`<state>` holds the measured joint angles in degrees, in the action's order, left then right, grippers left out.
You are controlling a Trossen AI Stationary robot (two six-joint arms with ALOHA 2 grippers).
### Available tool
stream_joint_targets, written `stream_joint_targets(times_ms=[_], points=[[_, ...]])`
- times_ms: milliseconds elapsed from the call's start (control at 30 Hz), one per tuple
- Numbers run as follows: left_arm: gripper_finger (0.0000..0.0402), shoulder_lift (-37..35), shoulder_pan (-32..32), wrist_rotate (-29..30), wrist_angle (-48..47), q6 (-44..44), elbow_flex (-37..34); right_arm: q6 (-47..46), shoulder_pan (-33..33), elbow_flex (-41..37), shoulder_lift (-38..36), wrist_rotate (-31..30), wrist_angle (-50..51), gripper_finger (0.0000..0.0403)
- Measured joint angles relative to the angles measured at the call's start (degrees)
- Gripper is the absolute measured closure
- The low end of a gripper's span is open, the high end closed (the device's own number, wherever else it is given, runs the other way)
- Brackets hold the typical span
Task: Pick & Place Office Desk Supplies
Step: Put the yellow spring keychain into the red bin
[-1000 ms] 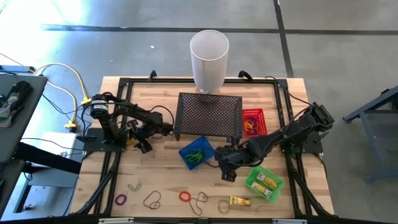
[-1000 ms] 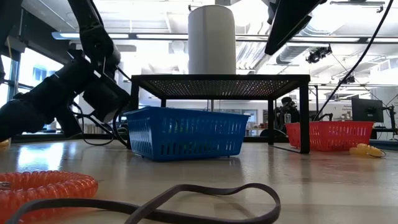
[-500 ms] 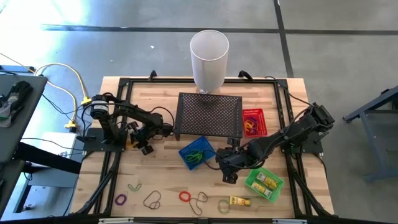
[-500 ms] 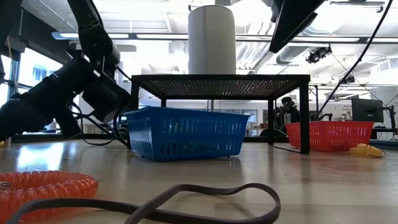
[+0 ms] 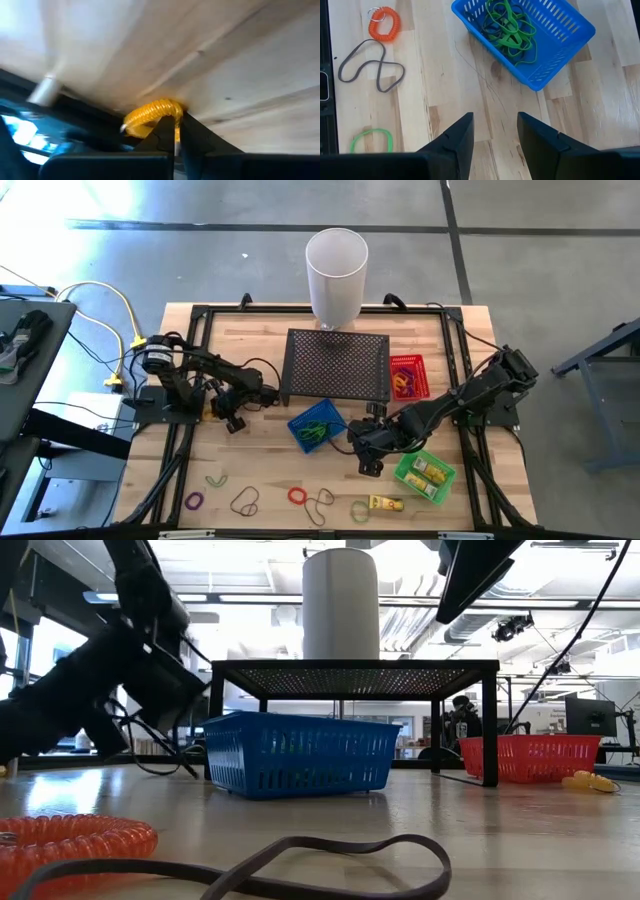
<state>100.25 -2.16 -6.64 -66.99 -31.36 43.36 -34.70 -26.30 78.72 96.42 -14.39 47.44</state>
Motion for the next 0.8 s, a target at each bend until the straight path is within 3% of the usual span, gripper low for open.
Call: stream_joint_targets(times_ms=[100,467,800], points=[[0.0399,-4.29,1.01,2.57,-1.51,-1.63,0.41,0.00,0.04,0.00,0.00,0.00,-0.07,0.0263],[0.0400,-24.67,3.19,-0.23,-9.97,-11.97,7.93,0.40,0.04,0.00,0.00,-0.24,-1.34,0.0263],[0.0400,-32.88,12.78,-0.06,-10.49,-22.67,20.84,0.42,0.17,-0.03,-0.36,-0.89,-1.50,0.0263]])
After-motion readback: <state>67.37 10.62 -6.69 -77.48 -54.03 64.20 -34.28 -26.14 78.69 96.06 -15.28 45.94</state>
